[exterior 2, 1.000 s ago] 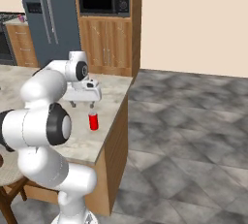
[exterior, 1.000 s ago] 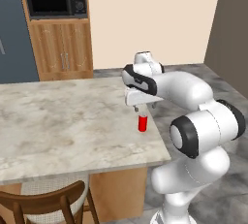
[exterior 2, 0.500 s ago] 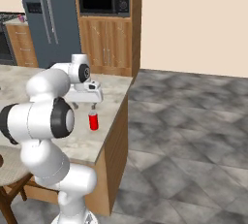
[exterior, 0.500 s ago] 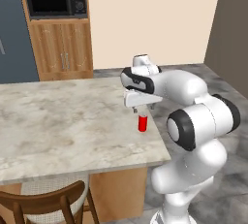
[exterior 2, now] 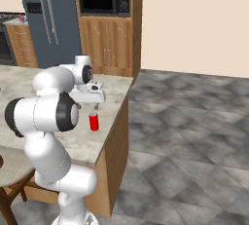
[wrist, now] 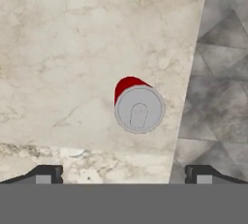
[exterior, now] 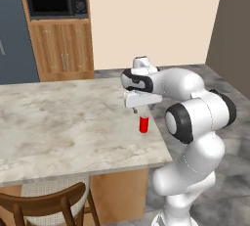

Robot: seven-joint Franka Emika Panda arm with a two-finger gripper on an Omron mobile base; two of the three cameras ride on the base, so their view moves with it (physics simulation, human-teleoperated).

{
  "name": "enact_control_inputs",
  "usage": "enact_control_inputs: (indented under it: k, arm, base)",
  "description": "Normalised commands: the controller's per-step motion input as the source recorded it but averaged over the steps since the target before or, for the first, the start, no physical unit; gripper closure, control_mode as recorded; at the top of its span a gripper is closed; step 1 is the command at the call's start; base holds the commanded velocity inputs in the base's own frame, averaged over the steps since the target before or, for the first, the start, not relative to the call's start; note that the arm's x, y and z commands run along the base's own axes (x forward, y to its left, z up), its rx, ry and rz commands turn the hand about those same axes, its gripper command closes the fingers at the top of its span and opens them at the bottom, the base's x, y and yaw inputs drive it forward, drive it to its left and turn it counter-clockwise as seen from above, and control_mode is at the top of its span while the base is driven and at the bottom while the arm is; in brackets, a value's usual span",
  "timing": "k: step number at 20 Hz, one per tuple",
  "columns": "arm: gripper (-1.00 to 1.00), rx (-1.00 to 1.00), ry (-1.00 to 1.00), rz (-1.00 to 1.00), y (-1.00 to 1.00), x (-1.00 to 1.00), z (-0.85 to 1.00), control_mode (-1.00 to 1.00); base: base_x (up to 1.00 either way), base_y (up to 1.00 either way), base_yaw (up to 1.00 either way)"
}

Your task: Four empty soda cans are scattered around the kitchen. Gather all the cans and cluster them next to the stove for recycling.

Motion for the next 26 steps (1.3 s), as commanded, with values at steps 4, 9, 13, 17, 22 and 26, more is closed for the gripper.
enact_control_inputs:
  k: [4, 9, 13, 17, 22, 26]
  arm:
    - [-1.00, 0.00, -0.01, 0.01, 0.00, 0.20, -0.12, -1.00]
    - [-1.00, 0.00, -0.02, 0.02, 0.00, 0.17, -0.10, -1.00]
    - [-1.00, 0.00, -0.02, 0.02, 0.00, 0.13, -0.08, -1.00]
    - [-1.00, 0.00, -0.01, 0.02, 0.00, 0.12, -0.06, -1.00]
    - [-1.00, 0.00, 0.00, 0.00, 0.00, 0.04, -0.04, -1.00]
    - [-1.00, 0.00, 0.00, 0.01, -0.01, 0.00, -0.07, -1.00]
  base:
    - [0.00, 0.00, 0.00]
    - [0.00, 0.00, 0.00]
    - [0.00, 0.00, 0.00]
    - [0.00, 0.00, 0.00]
    - [0.00, 0.00, 0.00]
    - [0.00, 0.00, 0.00]
